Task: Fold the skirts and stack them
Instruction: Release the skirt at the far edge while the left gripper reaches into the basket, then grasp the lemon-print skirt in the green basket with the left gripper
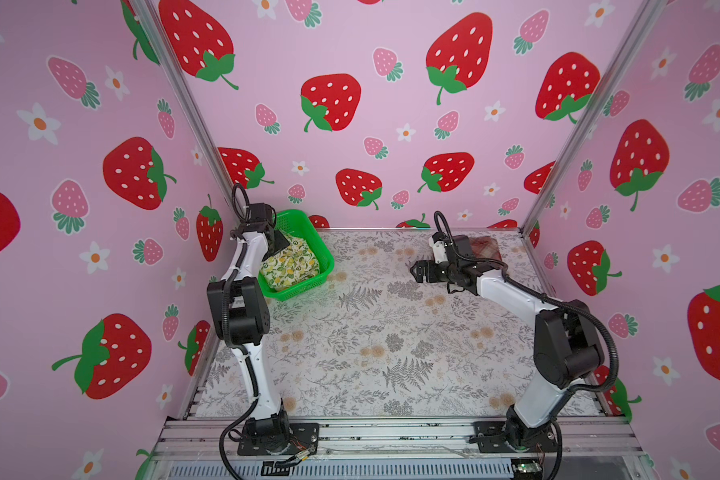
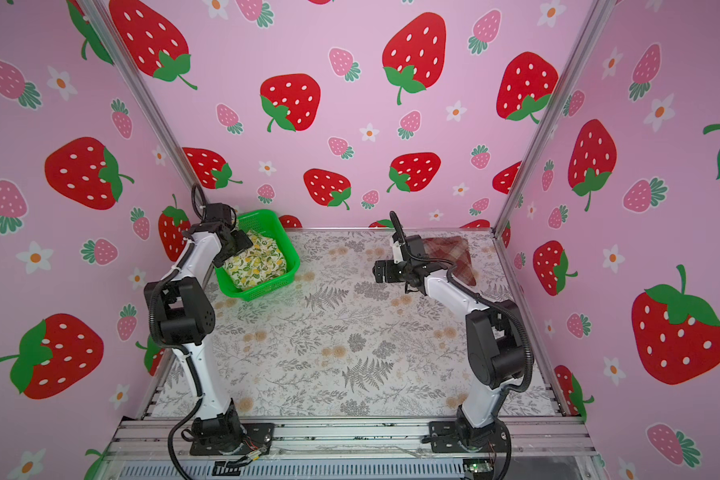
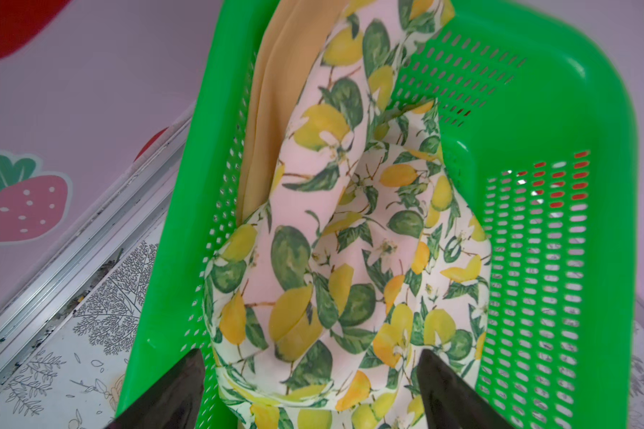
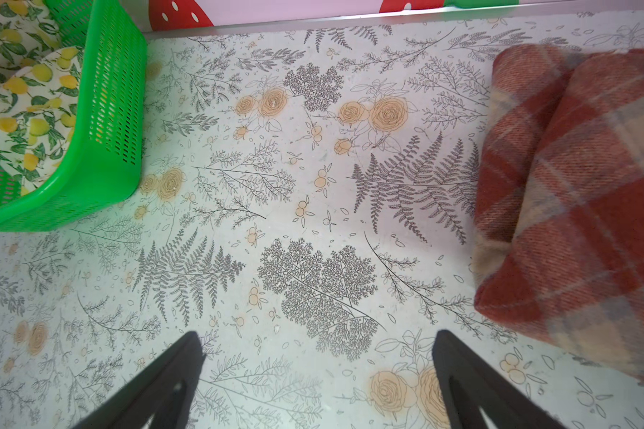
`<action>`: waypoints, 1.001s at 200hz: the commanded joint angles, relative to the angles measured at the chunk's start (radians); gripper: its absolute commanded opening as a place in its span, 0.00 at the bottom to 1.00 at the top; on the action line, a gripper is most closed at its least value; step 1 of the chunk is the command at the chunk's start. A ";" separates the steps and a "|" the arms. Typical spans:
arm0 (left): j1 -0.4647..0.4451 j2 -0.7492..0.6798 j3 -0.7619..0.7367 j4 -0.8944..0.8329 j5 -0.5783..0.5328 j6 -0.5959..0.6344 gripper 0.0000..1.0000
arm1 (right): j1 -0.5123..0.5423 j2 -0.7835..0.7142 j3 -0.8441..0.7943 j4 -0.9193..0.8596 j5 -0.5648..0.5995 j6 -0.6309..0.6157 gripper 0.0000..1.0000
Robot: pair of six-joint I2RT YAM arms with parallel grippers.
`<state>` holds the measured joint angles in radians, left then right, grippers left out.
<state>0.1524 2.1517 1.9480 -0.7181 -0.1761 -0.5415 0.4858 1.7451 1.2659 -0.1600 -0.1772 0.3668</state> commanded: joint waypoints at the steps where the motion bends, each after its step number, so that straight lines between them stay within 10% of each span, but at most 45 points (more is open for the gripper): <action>1: -0.002 0.037 0.033 -0.052 -0.012 0.023 0.90 | 0.010 -0.035 -0.020 0.022 -0.011 0.017 1.00; 85: -0.002 0.053 0.003 -0.025 0.013 0.058 0.48 | 0.017 -0.046 -0.062 0.052 -0.029 0.037 1.00; 143: -0.007 -0.032 0.018 -0.029 0.136 0.044 0.00 | 0.019 -0.087 -0.097 0.080 -0.027 0.049 1.00; 200: -0.015 -0.244 0.013 0.007 0.384 0.004 0.00 | 0.018 -0.086 -0.085 0.090 -0.013 0.045 1.00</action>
<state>0.1486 2.0460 1.9430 -0.7380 0.0677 -0.5129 0.4976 1.6806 1.1767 -0.0898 -0.1963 0.4004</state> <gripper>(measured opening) 0.064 0.995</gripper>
